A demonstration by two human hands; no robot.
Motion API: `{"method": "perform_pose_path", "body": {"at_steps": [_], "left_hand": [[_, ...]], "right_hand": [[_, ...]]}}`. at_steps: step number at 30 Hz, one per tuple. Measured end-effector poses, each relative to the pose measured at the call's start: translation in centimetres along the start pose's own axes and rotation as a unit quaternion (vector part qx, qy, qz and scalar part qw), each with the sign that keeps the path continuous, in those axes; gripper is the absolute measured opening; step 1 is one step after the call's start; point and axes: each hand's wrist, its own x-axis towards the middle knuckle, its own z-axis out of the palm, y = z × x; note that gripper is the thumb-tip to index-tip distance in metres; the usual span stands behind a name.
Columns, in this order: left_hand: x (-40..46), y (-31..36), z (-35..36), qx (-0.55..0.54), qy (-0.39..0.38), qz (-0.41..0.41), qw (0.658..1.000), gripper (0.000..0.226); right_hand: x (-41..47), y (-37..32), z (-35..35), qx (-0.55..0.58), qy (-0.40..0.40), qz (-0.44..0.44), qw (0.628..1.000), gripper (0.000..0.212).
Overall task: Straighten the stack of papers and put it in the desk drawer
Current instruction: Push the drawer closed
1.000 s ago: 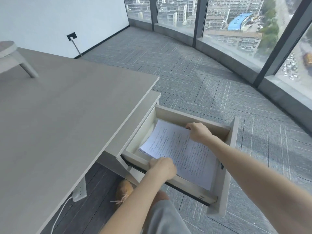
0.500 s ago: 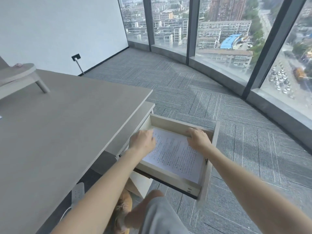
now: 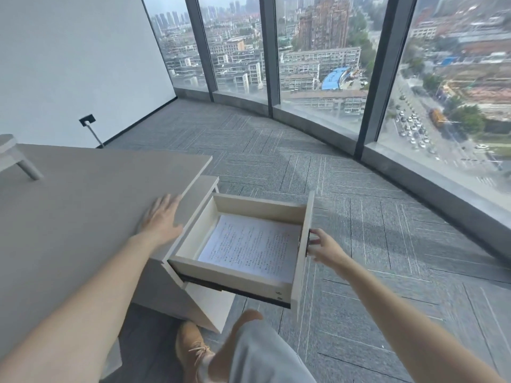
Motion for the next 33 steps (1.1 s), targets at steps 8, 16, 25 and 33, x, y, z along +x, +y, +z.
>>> {"method": "perform_pose_path", "body": {"at_steps": [8,16,25,33], "left_hand": [[2.5,-1.2,-0.3,0.022,0.012,0.018,1.0,0.082],[2.0,-0.9,0.0,0.002,0.028,0.016,0.999,0.071],[2.3,-1.0,0.2,0.002,0.038,0.016,0.999,0.072],[2.2,-0.9,0.2,-0.001,0.044,0.016,0.999,0.072]], "right_hand": [[1.6,-0.6,0.5,0.057,-0.036,0.012,0.998,0.059],[2.8,-3.3,4.1,0.068,-0.092,0.008,0.993,0.07],[4.6,-6.6,8.2,0.055,-0.097,0.001,0.994,0.073],[6.3,-9.2,11.4,0.044,-0.107,-0.002,0.993,0.071]]}}
